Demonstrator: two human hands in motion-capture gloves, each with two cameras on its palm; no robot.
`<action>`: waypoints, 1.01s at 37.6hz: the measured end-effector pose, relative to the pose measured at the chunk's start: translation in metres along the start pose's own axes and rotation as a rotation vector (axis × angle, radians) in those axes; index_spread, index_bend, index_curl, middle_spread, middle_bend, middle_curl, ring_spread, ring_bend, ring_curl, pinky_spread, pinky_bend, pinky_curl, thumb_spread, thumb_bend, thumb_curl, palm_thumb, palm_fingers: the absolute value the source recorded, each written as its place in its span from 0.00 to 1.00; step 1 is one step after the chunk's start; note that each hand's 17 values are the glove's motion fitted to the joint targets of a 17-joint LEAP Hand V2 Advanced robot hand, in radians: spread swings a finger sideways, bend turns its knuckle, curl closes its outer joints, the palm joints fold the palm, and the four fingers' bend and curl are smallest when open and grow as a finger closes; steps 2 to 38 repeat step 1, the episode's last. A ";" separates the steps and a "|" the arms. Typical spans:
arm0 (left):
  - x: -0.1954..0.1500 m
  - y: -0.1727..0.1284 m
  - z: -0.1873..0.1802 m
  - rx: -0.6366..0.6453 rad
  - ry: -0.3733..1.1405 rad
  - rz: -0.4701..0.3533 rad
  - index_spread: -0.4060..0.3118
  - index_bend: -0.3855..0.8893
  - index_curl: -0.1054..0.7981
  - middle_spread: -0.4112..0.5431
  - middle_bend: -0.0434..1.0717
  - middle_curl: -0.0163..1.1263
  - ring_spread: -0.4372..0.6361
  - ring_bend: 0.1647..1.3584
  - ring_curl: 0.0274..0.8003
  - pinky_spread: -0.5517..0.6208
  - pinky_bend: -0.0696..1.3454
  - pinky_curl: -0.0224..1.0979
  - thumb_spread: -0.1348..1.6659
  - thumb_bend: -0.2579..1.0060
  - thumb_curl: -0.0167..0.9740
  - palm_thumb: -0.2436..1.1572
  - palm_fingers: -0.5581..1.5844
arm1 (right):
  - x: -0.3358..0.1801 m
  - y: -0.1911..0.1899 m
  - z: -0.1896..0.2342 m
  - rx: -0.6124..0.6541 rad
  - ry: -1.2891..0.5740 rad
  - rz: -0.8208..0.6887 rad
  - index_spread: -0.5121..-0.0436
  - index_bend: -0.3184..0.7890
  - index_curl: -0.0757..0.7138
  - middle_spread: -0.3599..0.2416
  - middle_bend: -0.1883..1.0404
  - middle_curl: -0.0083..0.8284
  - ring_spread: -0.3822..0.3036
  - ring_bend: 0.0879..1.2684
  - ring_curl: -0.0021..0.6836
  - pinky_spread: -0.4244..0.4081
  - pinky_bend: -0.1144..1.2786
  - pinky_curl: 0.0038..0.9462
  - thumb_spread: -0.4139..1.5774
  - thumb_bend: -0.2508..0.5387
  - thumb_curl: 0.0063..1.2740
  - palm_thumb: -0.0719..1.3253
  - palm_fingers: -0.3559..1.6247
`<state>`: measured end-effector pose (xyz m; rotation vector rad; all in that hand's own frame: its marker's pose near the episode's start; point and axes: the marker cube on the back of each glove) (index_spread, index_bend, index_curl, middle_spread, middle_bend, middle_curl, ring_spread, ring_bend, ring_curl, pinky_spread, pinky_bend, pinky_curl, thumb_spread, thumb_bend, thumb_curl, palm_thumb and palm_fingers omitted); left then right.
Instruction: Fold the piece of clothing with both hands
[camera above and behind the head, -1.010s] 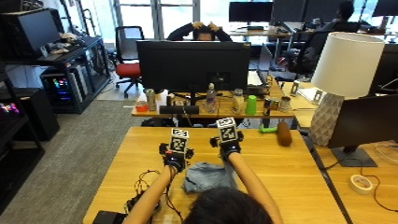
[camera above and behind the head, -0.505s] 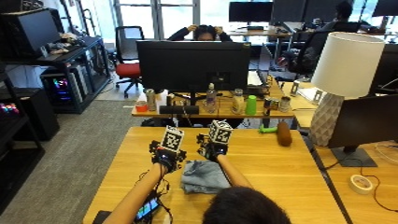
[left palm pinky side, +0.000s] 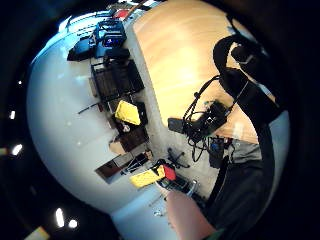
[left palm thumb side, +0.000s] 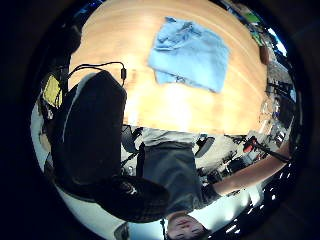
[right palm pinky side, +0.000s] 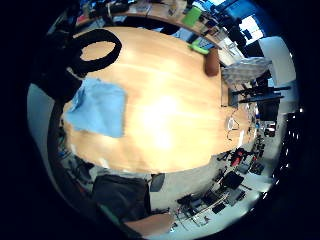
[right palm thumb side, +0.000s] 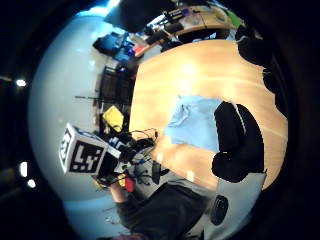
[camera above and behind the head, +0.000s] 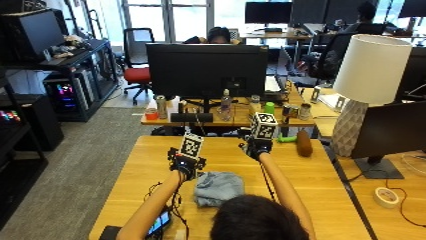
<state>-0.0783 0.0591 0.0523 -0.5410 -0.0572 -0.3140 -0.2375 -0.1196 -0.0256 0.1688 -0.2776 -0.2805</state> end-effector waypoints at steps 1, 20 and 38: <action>0.000 -0.002 0.000 0.005 0.001 -0.002 0.41 0.41 0.57 0.41 0.16 0.26 0.41 0.30 0.40 0.46 0.35 0.35 0.86 0.20 0.22 0.32 0.58 | 0.002 -0.001 -0.001 0.006 0.004 0.003 0.55 0.42 0.36 0.53 0.29 0.42 0.40 0.44 0.56 0.43 0.58 0.37 0.85 0.30 0.26 0.75 0.56; 0.000 -0.002 0.000 0.005 0.001 -0.002 0.41 0.41 0.57 0.41 0.16 0.26 0.41 0.30 0.40 0.46 0.35 0.35 0.86 0.20 0.22 0.32 0.58 | 0.002 -0.001 -0.001 0.006 0.004 0.003 0.55 0.42 0.36 0.53 0.29 0.42 0.40 0.44 0.56 0.43 0.58 0.37 0.85 0.30 0.26 0.75 0.56; 0.000 -0.002 0.000 0.005 0.001 -0.002 0.41 0.41 0.57 0.41 0.16 0.26 0.41 0.30 0.40 0.46 0.35 0.35 0.86 0.20 0.22 0.32 0.58 | 0.002 -0.001 -0.001 0.006 0.004 0.003 0.55 0.42 0.36 0.53 0.29 0.42 0.40 0.44 0.56 0.43 0.58 0.37 0.85 0.30 0.26 0.75 0.56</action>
